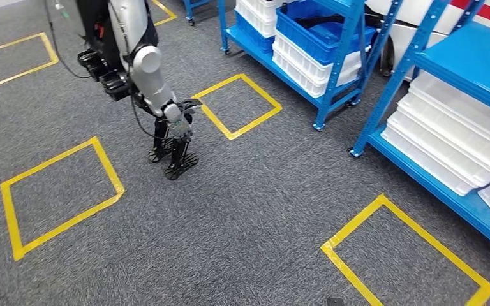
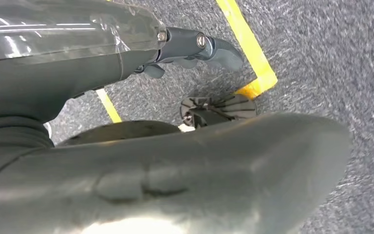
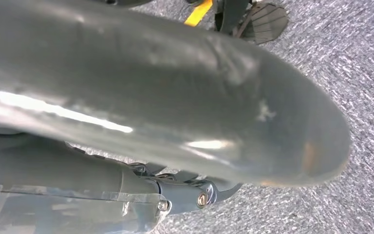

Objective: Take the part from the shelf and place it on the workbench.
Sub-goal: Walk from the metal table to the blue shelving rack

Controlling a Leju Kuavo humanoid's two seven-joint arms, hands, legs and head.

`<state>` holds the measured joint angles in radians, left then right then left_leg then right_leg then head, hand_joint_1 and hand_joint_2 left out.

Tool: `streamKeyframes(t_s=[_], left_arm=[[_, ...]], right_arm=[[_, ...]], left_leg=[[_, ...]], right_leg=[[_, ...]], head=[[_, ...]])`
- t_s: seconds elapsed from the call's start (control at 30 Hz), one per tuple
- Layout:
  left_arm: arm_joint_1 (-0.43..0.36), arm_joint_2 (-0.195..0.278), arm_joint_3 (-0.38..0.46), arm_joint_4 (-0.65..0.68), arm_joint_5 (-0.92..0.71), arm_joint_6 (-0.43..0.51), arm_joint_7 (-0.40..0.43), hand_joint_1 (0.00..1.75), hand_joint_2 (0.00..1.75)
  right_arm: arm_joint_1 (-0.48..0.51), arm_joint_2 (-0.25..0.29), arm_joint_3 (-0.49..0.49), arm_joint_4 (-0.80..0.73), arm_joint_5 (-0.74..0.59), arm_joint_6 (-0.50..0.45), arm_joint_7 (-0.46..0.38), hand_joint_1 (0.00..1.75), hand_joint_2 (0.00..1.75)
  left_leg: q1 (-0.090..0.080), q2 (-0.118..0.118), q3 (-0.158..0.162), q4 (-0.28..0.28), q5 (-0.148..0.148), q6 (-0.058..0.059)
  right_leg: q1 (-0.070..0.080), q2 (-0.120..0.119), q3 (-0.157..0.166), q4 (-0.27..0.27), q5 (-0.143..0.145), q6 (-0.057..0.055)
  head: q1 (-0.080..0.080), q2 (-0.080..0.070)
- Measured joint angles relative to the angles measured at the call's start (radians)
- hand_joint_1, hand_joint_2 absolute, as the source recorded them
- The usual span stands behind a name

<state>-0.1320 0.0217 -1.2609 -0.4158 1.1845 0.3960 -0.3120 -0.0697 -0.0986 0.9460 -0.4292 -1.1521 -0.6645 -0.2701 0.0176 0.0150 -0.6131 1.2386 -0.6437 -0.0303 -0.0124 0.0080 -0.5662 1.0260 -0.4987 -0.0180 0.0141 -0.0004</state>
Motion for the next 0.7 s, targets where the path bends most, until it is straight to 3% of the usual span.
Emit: streamKeyframes(t_s=[0.03,0.07,0.1,0.2,0.27,0.33,0.4,0.43,0.47,0.53,0.57,0.6,0.7], left_arm=[[0.002,0.0,0.0,0.0,0.0,0.0,0.0,0.0,0.0],[0.003,0.0,0.0,0.0,0.0,0.0,0.0,0.0,0.0],[0.004,0.0,0.0,0.0,0.0,0.0,0.0,0.0,0.0],[0.004,0.0,0.0,0.0,0.0,0.0,0.0,0.0,0.0],[0.004,0.001,0.0,0.0,0.0,0.001,0.0,0.0,0.0],[0.002,0.001,0.0,0.0,0.0,0.002,0.0,0.0,0.0],[0.001,0.0,0.0,0.0,0.0,0.003,0.0,0.0,0.0],[0.001,0.0,0.0,0.0,0.0,0.003,0.0,0.0,0.0],[0.001,0.0,0.0,0.0,0.0,0.003,0.0,0.0,0.0],[0.003,0.0,0.0,0.0,0.0,0.003,0.0,0.0,0.0],[0.004,0.0,0.0,0.0,0.0,0.003,0.0,0.0,0.0],[0.004,0.0,0.0,0.0,0.0,0.003,0.0,0.0,0.0],[0.003,0.0,0.0,0.0,0.0,0.004,0.0,0.0,0.0]], right_arm=[[0.0,0.0,0.0,0.0,0.0,0.0,0.0,0.0,0.0],[0.001,0.0,0.001,0.0,0.0,0.0,0.0,0.0,0.0],[0.001,0.0,0.001,0.0,0.0,0.0,0.0,0.0,0.0],[0.0,0.001,0.001,0.0,0.0,0.0,0.0,0.0,0.0],[-0.001,0.002,0.002,0.0,-0.001,0.0,0.001,0.0,0.0],[0.001,0.002,0.004,0.0,-0.001,0.0,0.001,0.0,0.0],[0.002,0.002,0.006,0.0,-0.002,-0.001,0.001,0.0,0.0],[0.001,0.002,0.006,0.0,-0.002,-0.001,0.001,0.0,0.0],[0.0,0.002,0.007,0.0,-0.002,-0.001,0.001,0.0,0.0],[-0.001,0.002,0.008,0.0,-0.002,-0.001,0.002,0.0,0.0],[0.0,0.002,0.008,0.0,-0.003,-0.001,0.002,0.0,0.0],[0.002,0.001,0.008,0.0,-0.003,-0.001,0.002,0.0,0.0],[0.002,0.001,0.009,0.0,-0.003,-0.001,0.002,0.0,0.0]], left_leg=[[-0.001,-0.003,-0.026,0.051,-0.014,0.001],[-0.003,-0.005,-0.039,0.071,-0.009,0.005],[-0.005,-0.008,-0.033,0.048,0.017,0.011],[-0.013,-0.043,0.043,-0.145,0.121,0.034],[-0.018,-0.063,0.065,-0.209,0.137,0.04],[-0.018,-0.053,0.068,-0.22,0.141,0.044],[-0.012,-0.037,0.074,-0.238,0.15,0.053],[-0.009,-0.027,0.077,-0.245,0.154,0.057],[-0.01,-0.018,0.078,-0.248,0.155,0.06],[-0.01,0.001,0.078,-0.248,0.154,0.062],[-0.009,0.009,0.078,-0.247,0.152,0.061],[-0.008,0.017,0.079,-0.245,0.15,0.059],[-0.005,0.035,0.08,-0.229,0.137,0.043]], right_leg=[[0.002,0.008,0.001,0.0,0.0,-0.001],[0.004,0.017,0.002,0.0,-0.001,-0.002],[0.006,0.026,0.003,0.001,-0.001,-0.002],[0.008,0.053,0.007,0.002,-0.002,0.0],[0.007,0.066,0.004,0.002,-0.003,0.007],[0.005,0.078,0.003,0.0,-0.001,0.019],[0.006,0.061,-0.007,0.022,-0.019,0.028],[0.007,0.044,-0.023,0.058,-0.043,0.032],[0.006,0.024,-0.049,0.114,-0.075,0.035],[0.001,0.007,-0.105,0.232,-0.125,0.044],[-0.002,0.004,-0.117,0.258,-0.126,0.048],[-0.005,0.001,-0.112,0.247,-0.109,0.052],[-0.01,-0.034,-0.025,0.066,-0.02,0.058]], head=[[-0.003,0.0],[-0.006,0.0],[-0.007,0.0],[-0.011,0.0],[-0.012,0.0],[-0.013,0.0],[-0.008,0.0],[-0.003,0.0],[0.003,0.0],[0.011,0.0],[0.013,0.0],[0.015,0.0],[0.028,0.0]])
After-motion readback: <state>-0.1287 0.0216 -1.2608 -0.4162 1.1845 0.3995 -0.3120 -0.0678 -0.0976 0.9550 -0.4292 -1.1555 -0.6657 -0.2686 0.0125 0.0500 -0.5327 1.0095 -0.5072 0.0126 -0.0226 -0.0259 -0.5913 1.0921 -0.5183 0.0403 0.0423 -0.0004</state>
